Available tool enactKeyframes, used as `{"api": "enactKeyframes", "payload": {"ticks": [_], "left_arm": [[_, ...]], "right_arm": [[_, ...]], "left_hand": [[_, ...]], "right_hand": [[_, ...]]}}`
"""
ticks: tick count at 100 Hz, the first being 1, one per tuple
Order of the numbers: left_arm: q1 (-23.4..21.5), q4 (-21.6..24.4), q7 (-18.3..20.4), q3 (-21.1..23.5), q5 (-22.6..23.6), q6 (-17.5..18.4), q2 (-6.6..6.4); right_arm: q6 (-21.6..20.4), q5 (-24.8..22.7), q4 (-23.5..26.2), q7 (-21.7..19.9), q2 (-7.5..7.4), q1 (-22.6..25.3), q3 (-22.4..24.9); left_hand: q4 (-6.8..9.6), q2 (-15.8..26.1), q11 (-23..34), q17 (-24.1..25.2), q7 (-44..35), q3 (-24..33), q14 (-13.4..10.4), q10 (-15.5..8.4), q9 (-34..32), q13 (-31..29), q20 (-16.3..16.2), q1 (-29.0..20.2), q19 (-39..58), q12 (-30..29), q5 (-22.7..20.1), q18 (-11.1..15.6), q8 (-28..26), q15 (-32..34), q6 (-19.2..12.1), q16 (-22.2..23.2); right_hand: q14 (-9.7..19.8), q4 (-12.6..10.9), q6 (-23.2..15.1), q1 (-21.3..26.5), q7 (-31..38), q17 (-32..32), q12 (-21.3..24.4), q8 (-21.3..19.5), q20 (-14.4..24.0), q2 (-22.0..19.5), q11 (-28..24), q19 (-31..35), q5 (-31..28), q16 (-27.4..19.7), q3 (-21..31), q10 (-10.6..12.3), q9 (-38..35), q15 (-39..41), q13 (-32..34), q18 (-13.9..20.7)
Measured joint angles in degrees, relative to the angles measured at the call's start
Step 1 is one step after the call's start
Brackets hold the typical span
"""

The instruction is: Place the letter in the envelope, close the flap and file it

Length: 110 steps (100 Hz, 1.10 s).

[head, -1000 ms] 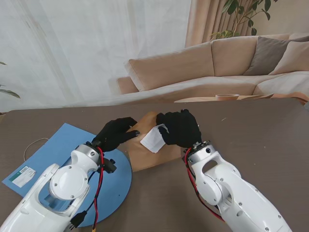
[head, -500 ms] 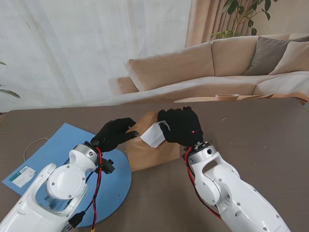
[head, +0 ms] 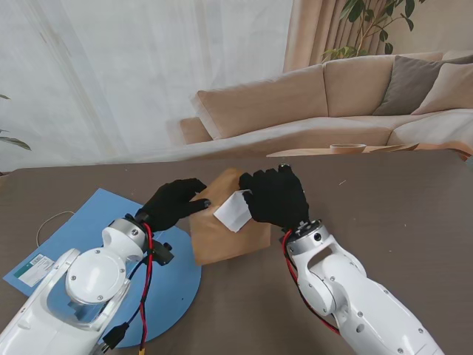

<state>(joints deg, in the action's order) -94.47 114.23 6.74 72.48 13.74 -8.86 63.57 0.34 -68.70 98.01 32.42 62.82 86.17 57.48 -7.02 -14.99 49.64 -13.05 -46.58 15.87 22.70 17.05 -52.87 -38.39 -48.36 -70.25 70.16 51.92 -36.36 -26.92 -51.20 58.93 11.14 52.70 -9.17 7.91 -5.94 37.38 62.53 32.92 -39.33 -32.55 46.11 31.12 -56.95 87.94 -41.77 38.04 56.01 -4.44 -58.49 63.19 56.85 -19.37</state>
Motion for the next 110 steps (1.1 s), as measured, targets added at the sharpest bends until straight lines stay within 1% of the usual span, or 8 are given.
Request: {"api": "enactKeyframes", "payload": {"ticks": [19, 36, 48, 56, 63, 79, 110], "left_arm": [[0.0, 0.0, 0.1, 0.0, 0.4, -0.3, -0.03], [0.0, 0.1, 0.5, 0.0, 0.8, -0.8, -0.12], [-0.1, 0.4, 0.5, 0.1, 0.7, -1.3, -0.14], [-0.3, 0.5, 0.6, 0.1, 0.5, -1.4, -0.14], [-0.3, 0.6, 0.6, 0.2, 0.2, -1.5, -0.14], [-0.3, 0.6, 0.4, 0.2, 0.1, -1.6, -0.13], [-0.2, 0.6, -0.3, 0.0, -0.1, -1.8, -0.02]], "right_arm": [[0.3, 0.2, 0.0, 0.3, 0.01, 0.0, 0.0], [1.8, 0.4, 0.0, 2.5, 0.22, -0.1, -0.3], [2.7, -0.7, 0.0, 4.0, 0.24, -0.3, -0.6], [2.8, -1.9, -0.4, 4.5, 0.19, -0.5, -0.9], [2.8, -2.6, -0.7, 4.8, 0.05, -0.7, -1.3], [1.9, -3.2, -1.0, 4.6, -0.36, -0.8, -1.8], [0.8, -3.9, -1.0, 2.6, -0.82, -0.4, -1.8]], "left_hand": [[0.0, 0.0, 0.0, 0.0, -0.1, 0.0, 0.0, 0.0, 0.0, 0.0, 0.0, 0.0, 0.0, 0.0, 0.1, -0.1, 0.0, 0.0, 0.0, 0.1], [0.0, 0.0, 0.0, 0.0, -0.2, 0.0, 0.0, 0.0, 0.0, 0.0, 0.0, 0.0, 0.0, 0.0, 0.1, -0.1, 0.0, 0.0, 0.0, 0.5], [0.0, 0.0, 0.1, 0.0, -0.2, 0.0, 0.0, 0.0, 0.0, 0.0, 0.0, 0.0, 0.0, 0.0, 0.1, -0.1, 0.0, 0.0, 0.0, 0.5], [0.0, 0.0, 0.1, 0.0, -0.3, 0.0, 0.0, 0.0, 0.0, 0.0, 0.0, 0.0, 0.0, 0.0, 0.1, -0.1, 0.0, 0.0, 0.0, 0.5], [0.0, 0.0, 0.6, 0.0, -0.6, 0.0, 0.0, 0.0, 0.0, 0.0, 0.0, 0.0, 0.0, 0.0, 0.5, -0.2, 0.0, 0.0, 0.0, 0.5], [0.0, 0.0, 0.6, -0.1, -0.7, 0.1, 0.0, 0.0, 0.0, 0.0, 0.0, 0.0, 0.0, 0.0, 0.5, -0.5, 0.0, 0.0, 0.0, 0.5], [0.0, 0.0, 0.7, -0.1, -0.7, 0.1, 0.0, 0.0, 0.0, 0.0, 0.0, 0.0, 0.0, 0.0, 0.6, -0.5, 0.0, 0.0, 0.0, 0.5]], "right_hand": [[0.0, 0.0, -0.2, 0.0, 0.0, 0.0, 0.0, 0.0, 0.0, 0.4, 0.0, 0.0, 0.0, 0.0, 0.1, 0.0, 0.0, 0.0, 0.0, 0.0], [0.0, 0.0, -0.5, 0.0, 0.3, 0.0, 0.0, 0.0, 0.0, 0.9, 0.0, 0.0, 0.2, 0.0, 0.8, 0.0, 0.0, 0.0, 0.0, 0.0], [0.0, 0.0, -0.5, 0.0, 0.5, 0.0, 0.0, 0.0, 0.0, 0.9, 0.0, 0.0, 0.2, 0.0, 0.9, 0.0, 0.0, 0.0, 0.0, 0.0], [0.0, 0.0, -0.6, -0.6, 0.5, 0.1, 0.0, 0.0, 0.0, 1.0, 0.0, 0.5, 0.2, 0.0, 1.4, 0.4, 0.0, 0.0, 0.0, 0.0], [0.9, 0.0, -0.6, -0.6, 0.6, 0.1, 0.0, 0.0, 0.0, 1.0, 0.0, 0.5, 0.2, 0.0, 1.5, 0.6, 0.0, 0.0, 0.0, 0.1], [0.9, 0.0, -0.6, -0.6, 0.6, 0.1, 0.0, 0.0, 0.0, 1.4, 0.0, 0.5, 0.2, 0.0, 1.6, 0.6, 0.0, 0.0, 0.0, 0.1], [0.9, 0.0, -0.7, -0.7, 0.7, 0.6, 0.0, 0.0, 0.6, 2.0, 0.0, 0.6, 0.2, 0.0, 2.3, 0.7, 0.0, 0.0, 0.0, 0.5]]}}
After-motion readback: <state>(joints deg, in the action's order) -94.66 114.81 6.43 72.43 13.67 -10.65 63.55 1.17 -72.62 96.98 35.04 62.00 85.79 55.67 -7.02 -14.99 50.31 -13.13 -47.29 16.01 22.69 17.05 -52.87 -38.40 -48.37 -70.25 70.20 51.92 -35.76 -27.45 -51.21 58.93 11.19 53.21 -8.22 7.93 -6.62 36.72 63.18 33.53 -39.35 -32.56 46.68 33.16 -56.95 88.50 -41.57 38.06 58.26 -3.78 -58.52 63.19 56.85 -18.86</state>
